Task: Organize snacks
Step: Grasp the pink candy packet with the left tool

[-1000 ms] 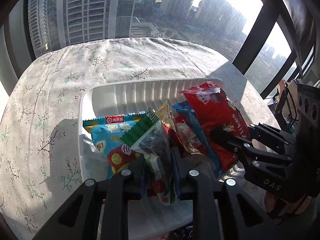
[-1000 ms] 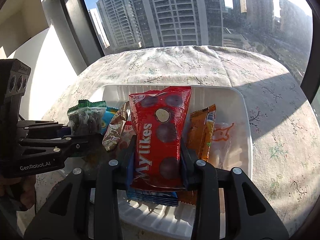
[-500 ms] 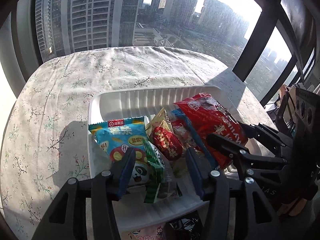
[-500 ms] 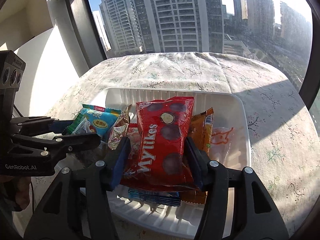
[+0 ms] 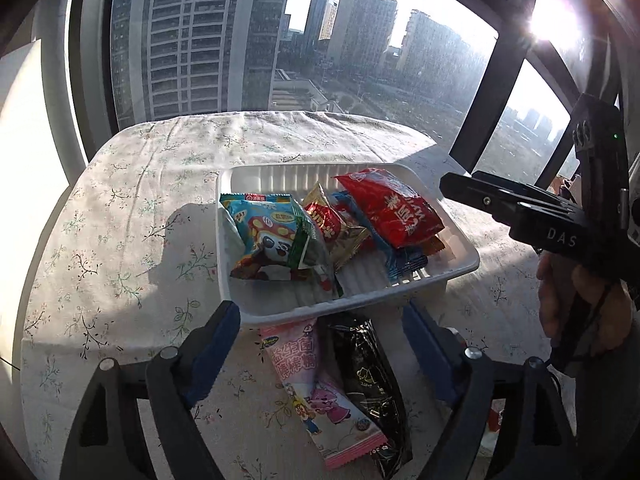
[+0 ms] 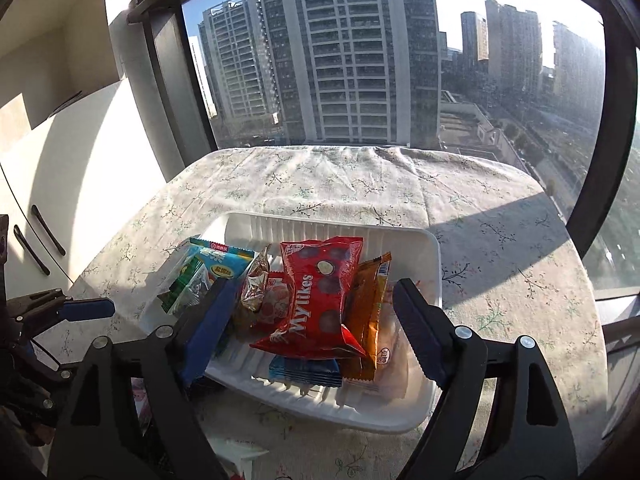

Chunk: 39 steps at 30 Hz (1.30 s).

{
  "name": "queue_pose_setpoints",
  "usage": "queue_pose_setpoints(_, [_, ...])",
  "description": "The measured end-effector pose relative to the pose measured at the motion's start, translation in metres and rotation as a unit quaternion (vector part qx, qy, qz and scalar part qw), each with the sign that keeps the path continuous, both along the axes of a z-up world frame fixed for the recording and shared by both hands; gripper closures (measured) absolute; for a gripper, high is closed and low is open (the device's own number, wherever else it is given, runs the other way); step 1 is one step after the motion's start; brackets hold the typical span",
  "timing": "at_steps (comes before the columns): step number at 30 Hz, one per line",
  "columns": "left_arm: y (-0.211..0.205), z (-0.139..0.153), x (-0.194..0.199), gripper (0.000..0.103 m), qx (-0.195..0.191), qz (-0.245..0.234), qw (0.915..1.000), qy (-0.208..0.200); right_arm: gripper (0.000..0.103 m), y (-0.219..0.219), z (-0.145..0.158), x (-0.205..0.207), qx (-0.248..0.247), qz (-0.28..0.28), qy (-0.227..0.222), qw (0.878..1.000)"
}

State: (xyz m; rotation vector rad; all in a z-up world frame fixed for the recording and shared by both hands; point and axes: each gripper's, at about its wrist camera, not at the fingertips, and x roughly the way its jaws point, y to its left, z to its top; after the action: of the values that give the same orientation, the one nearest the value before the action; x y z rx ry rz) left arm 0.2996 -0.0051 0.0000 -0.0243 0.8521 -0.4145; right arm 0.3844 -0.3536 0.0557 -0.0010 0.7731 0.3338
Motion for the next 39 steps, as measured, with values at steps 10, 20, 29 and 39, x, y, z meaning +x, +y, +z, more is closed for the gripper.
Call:
queue_pose_setpoints(10, [0.017,-0.014,-0.072,0.001,-0.02,0.016,0.9997,0.002,0.011,-0.013,0.033,-0.119,0.033,0.042,-0.043,0.998])
queue_pose_setpoints(20, [0.022,-0.026,-0.07,0.001,-0.029,0.038,0.9988,0.009,0.011,-0.051,0.013,-0.205,0.105,-0.004,-0.04,0.994])
queue_pose_setpoints(29, [0.012,-0.04,-0.039,0.025,0.006,0.042,0.9987,0.028,0.011,-0.066,-0.02,-0.207,0.124,-0.019,-0.005,0.992])
queue_pose_setpoints(39, [-0.005,-0.051,-0.02,0.036,0.046,0.037,0.9974,0.042,0.011,-0.057,-0.028,-0.205,0.121,-0.007,0.003,0.993])
